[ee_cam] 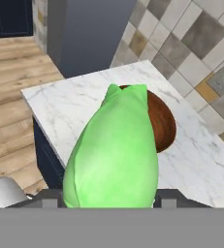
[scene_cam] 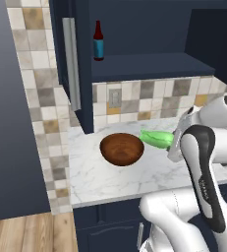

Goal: Pick the corn from the cabinet and place it in the bowl. Then pick the bowl and place it in the sink. Then turn on the sink facuet.

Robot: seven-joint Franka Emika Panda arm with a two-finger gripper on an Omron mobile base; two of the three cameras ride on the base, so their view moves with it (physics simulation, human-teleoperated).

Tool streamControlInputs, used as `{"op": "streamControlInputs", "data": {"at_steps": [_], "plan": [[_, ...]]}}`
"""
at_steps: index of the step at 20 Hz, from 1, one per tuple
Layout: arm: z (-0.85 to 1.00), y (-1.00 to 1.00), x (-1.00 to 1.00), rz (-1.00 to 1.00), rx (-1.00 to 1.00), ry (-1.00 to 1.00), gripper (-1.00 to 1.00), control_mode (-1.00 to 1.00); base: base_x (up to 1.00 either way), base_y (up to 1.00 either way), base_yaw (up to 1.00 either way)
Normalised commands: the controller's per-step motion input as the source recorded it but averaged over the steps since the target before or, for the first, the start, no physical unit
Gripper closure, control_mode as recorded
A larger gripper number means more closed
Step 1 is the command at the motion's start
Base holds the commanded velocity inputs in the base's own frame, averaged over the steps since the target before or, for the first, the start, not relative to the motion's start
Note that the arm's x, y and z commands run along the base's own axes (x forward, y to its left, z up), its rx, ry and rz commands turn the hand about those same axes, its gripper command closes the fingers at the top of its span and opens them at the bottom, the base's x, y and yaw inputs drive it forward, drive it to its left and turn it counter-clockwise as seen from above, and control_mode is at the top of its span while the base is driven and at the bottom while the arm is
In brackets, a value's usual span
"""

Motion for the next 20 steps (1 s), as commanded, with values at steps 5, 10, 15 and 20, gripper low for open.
{"op": "streamControlInputs", "data": {"at_steps": [5,10,15,20], "plan": [[-0.35,0.0,0.76,0.06,0.01,0.0,1.0,-1.0,0.0,0.0,0.0],[-0.32,0.24,0.68,0.01,0.0,0.0,1.0,-1.0,0.0,0.0,0.0],[-0.42,0.54,0.34,0.0,-0.02,0.04,1.0,-1.0,0.0,0.0,0.0],[-0.47,0.05,0.29,0.0,0.0,0.0,1.0,-1.0,0.0,0.0,0.0]]}}
